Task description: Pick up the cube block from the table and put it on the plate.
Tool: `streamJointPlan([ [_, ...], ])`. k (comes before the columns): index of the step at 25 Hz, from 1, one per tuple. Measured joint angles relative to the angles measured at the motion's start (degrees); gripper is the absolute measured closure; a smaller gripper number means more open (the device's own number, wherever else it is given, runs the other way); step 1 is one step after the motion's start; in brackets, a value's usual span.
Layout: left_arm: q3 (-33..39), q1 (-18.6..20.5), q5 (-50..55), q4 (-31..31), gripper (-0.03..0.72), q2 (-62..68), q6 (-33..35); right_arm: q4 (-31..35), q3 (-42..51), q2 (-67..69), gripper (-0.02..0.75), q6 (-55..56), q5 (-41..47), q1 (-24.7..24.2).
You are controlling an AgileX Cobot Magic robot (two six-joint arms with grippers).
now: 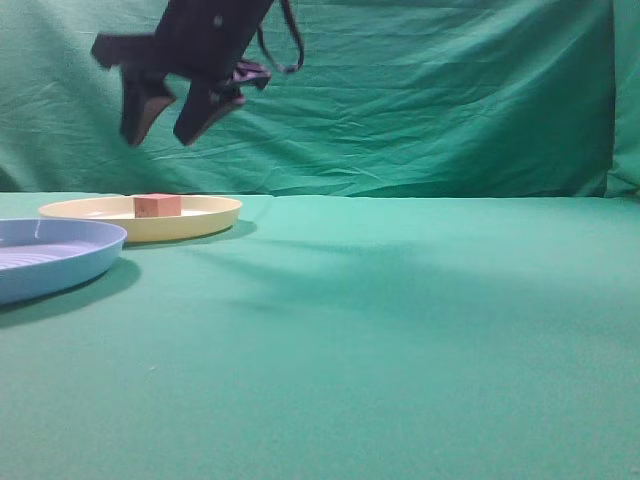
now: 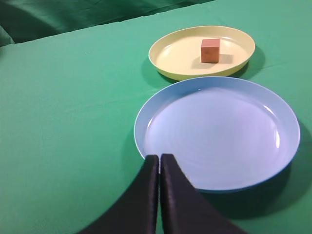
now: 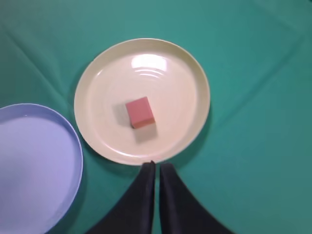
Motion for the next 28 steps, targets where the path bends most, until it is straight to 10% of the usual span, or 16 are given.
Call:
streamJointPlan([
  [28, 0.0, 0.0, 0.0, 0.0, 0.688, 0.0, 0.0, -21.3, 60.9, -73.0, 0.738, 13.3, -8.4, -3.5],
])
